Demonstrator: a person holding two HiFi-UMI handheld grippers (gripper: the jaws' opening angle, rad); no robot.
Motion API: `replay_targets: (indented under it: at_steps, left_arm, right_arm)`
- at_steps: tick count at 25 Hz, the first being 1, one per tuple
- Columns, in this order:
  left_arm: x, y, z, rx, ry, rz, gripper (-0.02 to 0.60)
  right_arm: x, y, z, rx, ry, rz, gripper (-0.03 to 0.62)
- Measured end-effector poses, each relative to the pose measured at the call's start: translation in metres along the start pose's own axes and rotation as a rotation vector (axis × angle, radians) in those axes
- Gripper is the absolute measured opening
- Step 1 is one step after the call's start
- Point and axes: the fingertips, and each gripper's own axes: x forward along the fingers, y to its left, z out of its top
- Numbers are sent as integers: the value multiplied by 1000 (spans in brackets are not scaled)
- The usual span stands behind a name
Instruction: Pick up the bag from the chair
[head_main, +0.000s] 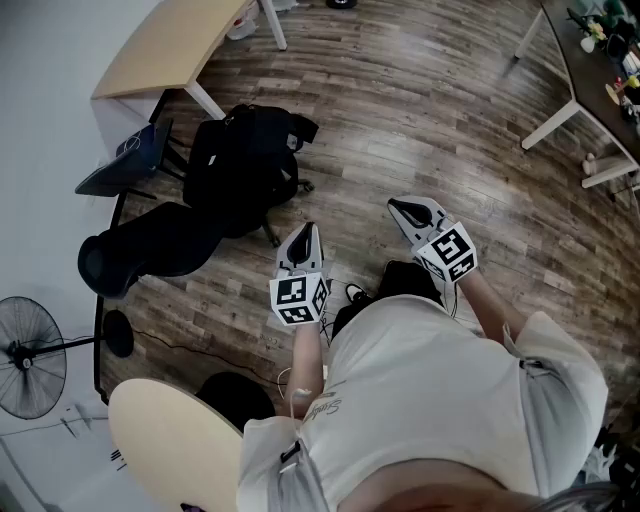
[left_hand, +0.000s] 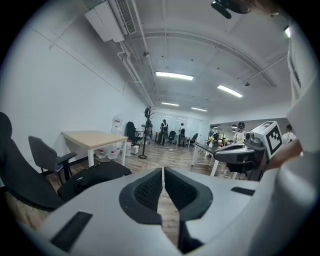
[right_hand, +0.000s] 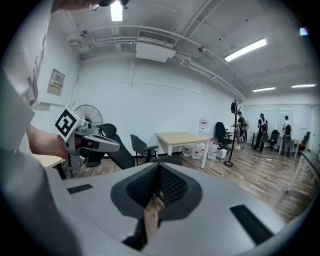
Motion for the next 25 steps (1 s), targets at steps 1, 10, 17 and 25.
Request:
replay_targets:
  at_steps: [1,10,17,25]
  left_arm:
    - [-1,-1,0,6,2,-6,25]
    - [1,3,-7,-10,5,-15,25]
    - [28,1,-17,-28,26,-19,25]
    - [95,-13,13,12,63,-18,25]
  right_arm:
    - [-1,0,1,15,-10,-5,-5]
    - [-10,-6,5,43,-45,-60,-5]
    - [-16,-30,-29,100,14,-91,-5]
    - [14,-92,-21,100,-11,-23,-5]
